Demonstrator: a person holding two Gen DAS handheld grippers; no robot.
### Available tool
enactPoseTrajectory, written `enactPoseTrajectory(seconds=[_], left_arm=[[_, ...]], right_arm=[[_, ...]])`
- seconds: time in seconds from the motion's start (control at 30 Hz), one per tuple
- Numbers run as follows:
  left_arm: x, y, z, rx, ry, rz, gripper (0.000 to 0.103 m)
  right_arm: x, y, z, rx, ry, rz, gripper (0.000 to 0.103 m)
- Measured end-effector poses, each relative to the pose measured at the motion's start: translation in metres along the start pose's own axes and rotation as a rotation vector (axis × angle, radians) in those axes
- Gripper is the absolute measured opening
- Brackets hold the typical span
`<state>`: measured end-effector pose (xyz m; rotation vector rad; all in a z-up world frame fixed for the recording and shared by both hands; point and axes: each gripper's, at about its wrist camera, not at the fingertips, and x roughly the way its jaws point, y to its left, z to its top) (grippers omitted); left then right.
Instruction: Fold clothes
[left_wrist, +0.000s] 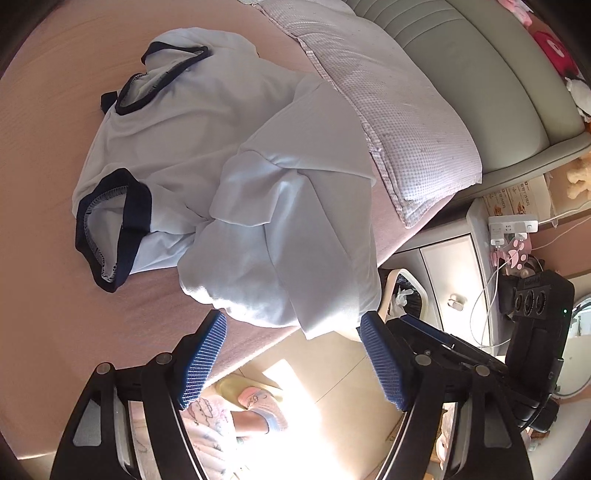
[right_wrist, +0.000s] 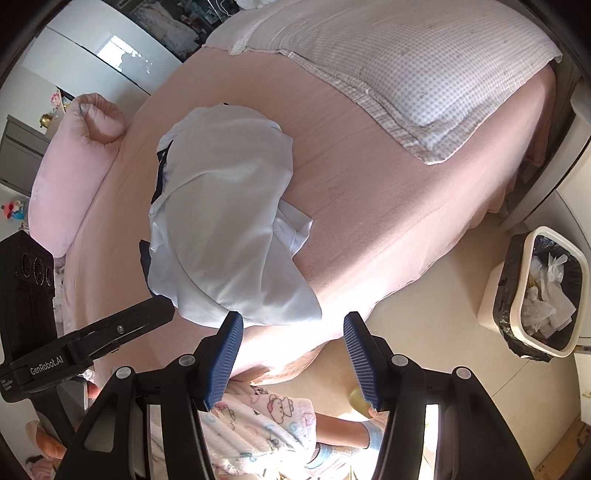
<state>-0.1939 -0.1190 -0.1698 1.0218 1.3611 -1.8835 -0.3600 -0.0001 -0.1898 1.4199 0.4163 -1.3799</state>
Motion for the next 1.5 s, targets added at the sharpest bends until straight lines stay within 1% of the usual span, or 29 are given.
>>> enactPoseTrajectory(seconds=[0.07,0.17,0.27,0.33,0.4,0.5,0.63,0.73,0.9,0.97,1.07,1.17,1.3,1.37,1.43,1.5], left_arm=[[0.006,0.003,0.000,-0.028,0.013,-0.038,0.074],[0.010,0.008,0.001,-0.080,0.009,-0.080,0.074],[0.014,0.013,0.003,-0.122,-0.005,-0.085,0.074],[0.019,0.016,0.004,-0.160,-0.002,-0.114,0.074],[0.025,0.019,0.006,-0.192,0.020,-0.141,0.074],[0.031,0.018,0.006,-0.206,0.020,-0.151,0.074],[0.036,0.016,0.008,-0.211,0.014,-0.143,0.074],[0.039,0.018,0.008,-0.237,-0.003,-0.155,0.074],[0.046,0.037,0.005,-0.321,0.013,-0.232,0.074],[0.047,0.044,0.003,-0.345,0.008,-0.253,0.074],[0.046,0.047,0.001,-0.342,-0.015,-0.260,0.074],[0.047,0.047,0.000,-0.338,-0.027,-0.259,0.074],[0.045,0.047,-0.004,-0.343,-0.047,-0.270,0.074],[0.044,0.047,-0.005,-0.341,-0.051,-0.257,0.074],[0.043,0.044,-0.006,-0.328,-0.049,-0.246,0.072],[0.041,0.042,-0.007,-0.314,-0.055,-0.238,0.067]], right_arm=[[0.008,-0.004,0.001,0.014,0.012,0.014,0.056],[0.019,-0.010,0.003,0.036,0.023,0.026,0.056],[0.026,-0.020,0.000,0.085,0.020,0.029,0.056],[0.030,-0.025,-0.002,0.118,0.017,0.034,0.056],[0.033,-0.028,-0.006,0.135,0.010,0.032,0.056],[0.032,-0.021,-0.011,0.077,-0.028,0.015,0.056],[0.037,-0.013,-0.016,0.022,-0.044,0.050,0.056],[0.043,-0.009,-0.017,-0.006,-0.063,0.068,0.056],[0.056,-0.002,-0.011,-0.033,-0.083,0.071,0.056],[0.061,0.004,-0.008,-0.075,-0.078,0.031,0.056],[0.061,0.022,-0.008,-0.176,-0.109,-0.029,0.056],[0.066,0.033,-0.009,-0.230,-0.115,-0.057,0.056],[0.067,0.038,-0.007,-0.215,-0.121,-0.058,0.056],[0.069,0.037,-0.009,-0.190,-0.121,-0.041,0.056],[0.074,0.038,-0.009,-0.167,-0.097,-0.020,0.052],[0.079,0.042,-0.012,-0.158,-0.043,0.012,0.041]])
